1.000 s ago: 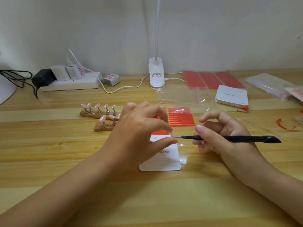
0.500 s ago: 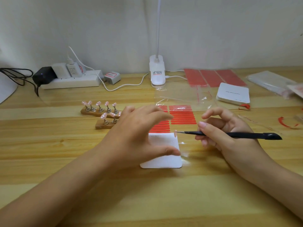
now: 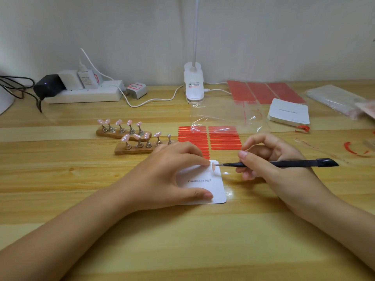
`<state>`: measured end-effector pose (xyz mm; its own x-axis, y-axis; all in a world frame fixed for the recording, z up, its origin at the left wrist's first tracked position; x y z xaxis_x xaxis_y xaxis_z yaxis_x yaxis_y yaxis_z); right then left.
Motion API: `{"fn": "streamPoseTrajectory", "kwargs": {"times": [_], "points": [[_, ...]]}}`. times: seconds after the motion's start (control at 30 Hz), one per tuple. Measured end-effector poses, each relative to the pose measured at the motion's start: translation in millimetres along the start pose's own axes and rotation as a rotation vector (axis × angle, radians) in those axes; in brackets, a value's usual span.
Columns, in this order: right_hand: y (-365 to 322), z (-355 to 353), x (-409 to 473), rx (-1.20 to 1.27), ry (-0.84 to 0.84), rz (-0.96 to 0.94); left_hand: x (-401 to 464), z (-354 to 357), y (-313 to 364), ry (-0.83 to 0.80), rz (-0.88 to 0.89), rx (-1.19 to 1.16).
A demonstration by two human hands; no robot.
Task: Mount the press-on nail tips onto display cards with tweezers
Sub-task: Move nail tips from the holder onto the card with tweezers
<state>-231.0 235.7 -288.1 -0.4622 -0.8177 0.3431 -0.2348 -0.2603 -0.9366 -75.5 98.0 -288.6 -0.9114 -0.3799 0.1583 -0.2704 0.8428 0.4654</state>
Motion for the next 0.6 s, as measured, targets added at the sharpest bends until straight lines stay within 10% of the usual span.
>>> {"fn": "streamPoseTrajectory", "kwargs": {"times": [0.6], "points": [[-1.4, 1.9, 1.4, -0.053, -0.04, 0.027, 0.1, 2.1, -1.2, -0.005, -0.023, -0.086]]}}
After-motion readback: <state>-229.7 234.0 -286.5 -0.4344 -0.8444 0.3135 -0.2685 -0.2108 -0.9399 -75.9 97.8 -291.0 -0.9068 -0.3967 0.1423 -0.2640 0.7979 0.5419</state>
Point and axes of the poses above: each hand's wrist, its own x-axis towards the middle knuckle, its own z-axis out of the palm, y = z × x, the point moved 1 cm from there along x, towards the middle knuckle, and after that the axes turned 11 degrees about -z, right-handed, at the moved point
